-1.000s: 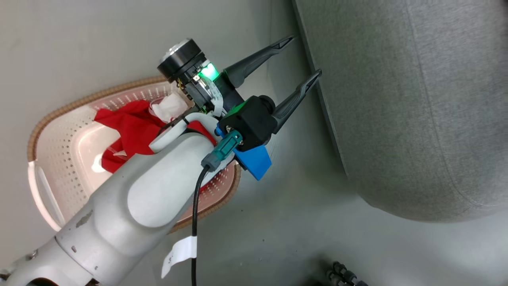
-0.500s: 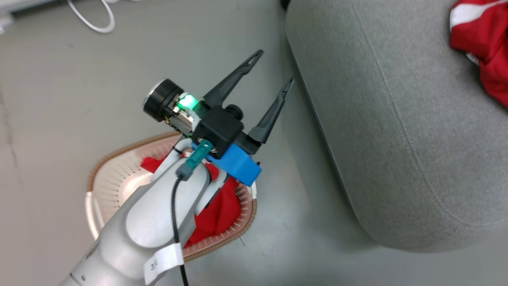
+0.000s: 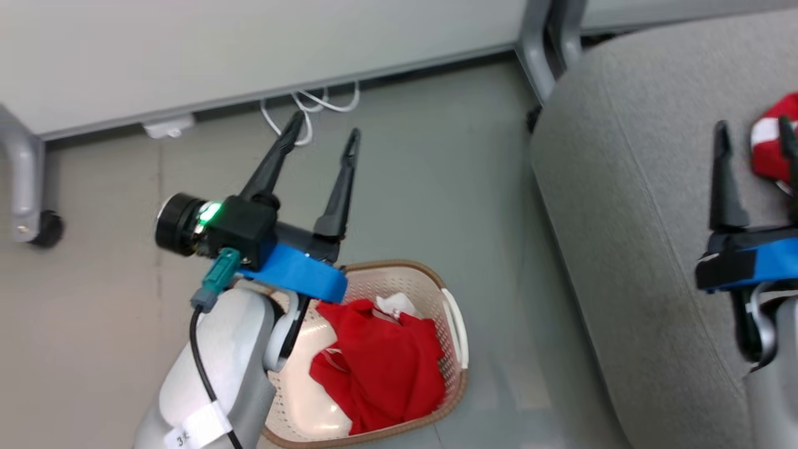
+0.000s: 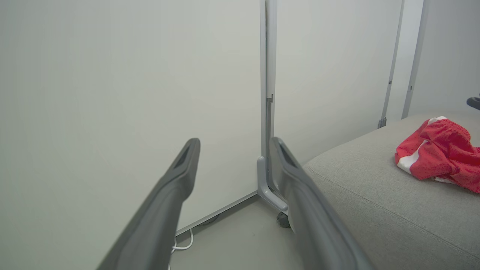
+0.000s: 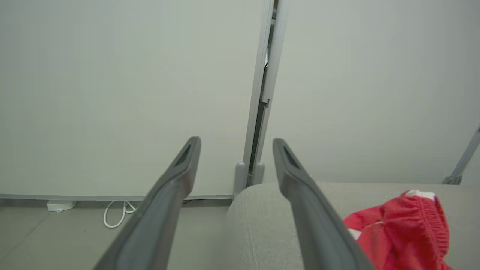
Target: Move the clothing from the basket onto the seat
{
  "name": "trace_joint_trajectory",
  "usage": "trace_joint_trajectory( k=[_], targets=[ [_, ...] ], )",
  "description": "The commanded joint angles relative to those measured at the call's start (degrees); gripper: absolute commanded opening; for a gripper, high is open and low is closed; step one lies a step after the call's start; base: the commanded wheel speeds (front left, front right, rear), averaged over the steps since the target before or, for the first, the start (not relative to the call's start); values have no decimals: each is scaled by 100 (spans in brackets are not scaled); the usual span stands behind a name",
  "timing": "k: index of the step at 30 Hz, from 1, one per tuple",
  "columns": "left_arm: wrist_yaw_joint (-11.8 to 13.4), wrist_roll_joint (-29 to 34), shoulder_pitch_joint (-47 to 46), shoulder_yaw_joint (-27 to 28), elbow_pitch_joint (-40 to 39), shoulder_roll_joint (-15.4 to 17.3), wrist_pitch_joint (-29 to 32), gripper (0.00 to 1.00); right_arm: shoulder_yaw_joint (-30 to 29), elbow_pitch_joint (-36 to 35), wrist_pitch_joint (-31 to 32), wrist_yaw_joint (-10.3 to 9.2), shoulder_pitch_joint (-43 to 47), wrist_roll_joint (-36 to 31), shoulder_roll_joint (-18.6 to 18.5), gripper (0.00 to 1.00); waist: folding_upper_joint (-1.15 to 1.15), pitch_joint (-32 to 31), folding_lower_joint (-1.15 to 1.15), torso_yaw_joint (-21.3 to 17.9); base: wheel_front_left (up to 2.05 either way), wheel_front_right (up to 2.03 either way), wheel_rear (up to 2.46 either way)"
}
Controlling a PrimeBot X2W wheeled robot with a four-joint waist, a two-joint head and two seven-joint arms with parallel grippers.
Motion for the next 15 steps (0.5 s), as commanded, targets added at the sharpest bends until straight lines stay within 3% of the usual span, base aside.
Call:
trace_joint_trajectory(
  k=[1, 15],
  targets=[
    [-40, 55, 192, 219, -11, -47, -24, 100, 115, -12, -3, 1, 143, 46, 76, 100, 0, -351, 1, 336, 0, 0, 0],
    [-220, 393, 1168, 1300, 191, -258, -20, 100, 744, 3, -3, 1, 755, 257, 462, 100, 0, -1065, 1, 698, 0, 0, 0]
  ],
)
